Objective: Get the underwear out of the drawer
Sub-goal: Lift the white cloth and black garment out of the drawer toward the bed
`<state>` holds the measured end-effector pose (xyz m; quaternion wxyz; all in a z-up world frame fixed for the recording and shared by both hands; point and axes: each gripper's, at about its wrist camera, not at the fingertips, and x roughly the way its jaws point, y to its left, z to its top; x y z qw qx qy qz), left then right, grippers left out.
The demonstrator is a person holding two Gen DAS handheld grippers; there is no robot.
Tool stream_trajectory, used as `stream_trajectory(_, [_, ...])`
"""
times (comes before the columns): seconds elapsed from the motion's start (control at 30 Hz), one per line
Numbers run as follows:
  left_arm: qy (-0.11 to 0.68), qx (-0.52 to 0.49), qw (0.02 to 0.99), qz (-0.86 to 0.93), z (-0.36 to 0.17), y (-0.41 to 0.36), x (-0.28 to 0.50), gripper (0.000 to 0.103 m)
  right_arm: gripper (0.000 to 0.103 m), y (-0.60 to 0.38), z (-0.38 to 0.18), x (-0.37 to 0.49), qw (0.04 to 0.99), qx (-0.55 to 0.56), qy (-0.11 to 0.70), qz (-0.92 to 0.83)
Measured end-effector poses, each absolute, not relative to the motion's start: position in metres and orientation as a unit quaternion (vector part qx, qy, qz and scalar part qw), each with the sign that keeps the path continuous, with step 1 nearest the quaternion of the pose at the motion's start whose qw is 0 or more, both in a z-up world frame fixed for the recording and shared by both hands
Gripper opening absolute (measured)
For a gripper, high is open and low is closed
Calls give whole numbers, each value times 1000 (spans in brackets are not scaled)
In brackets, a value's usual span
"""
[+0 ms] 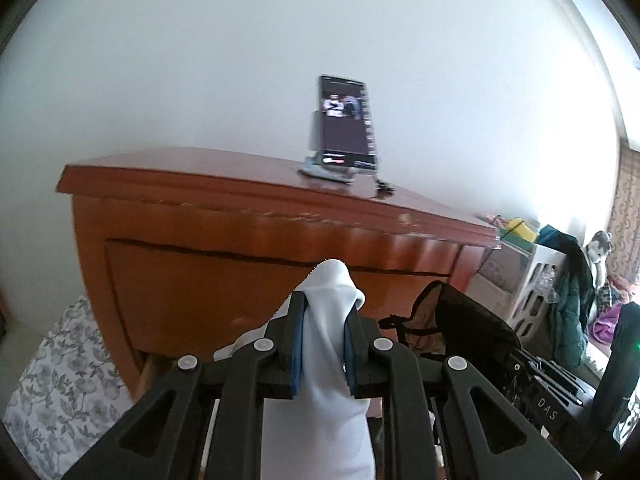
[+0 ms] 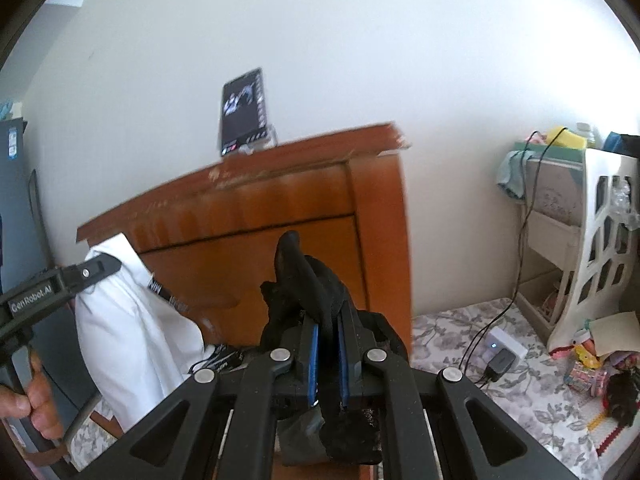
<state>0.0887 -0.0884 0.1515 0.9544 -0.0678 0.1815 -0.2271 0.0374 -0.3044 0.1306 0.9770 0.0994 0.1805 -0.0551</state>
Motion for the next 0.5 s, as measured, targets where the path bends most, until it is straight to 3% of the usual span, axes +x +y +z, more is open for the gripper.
stream_trajectory(0.5, [146,-16,936,-320,178,-181,51,17,8,-381,153,-14,972,138,123,-143])
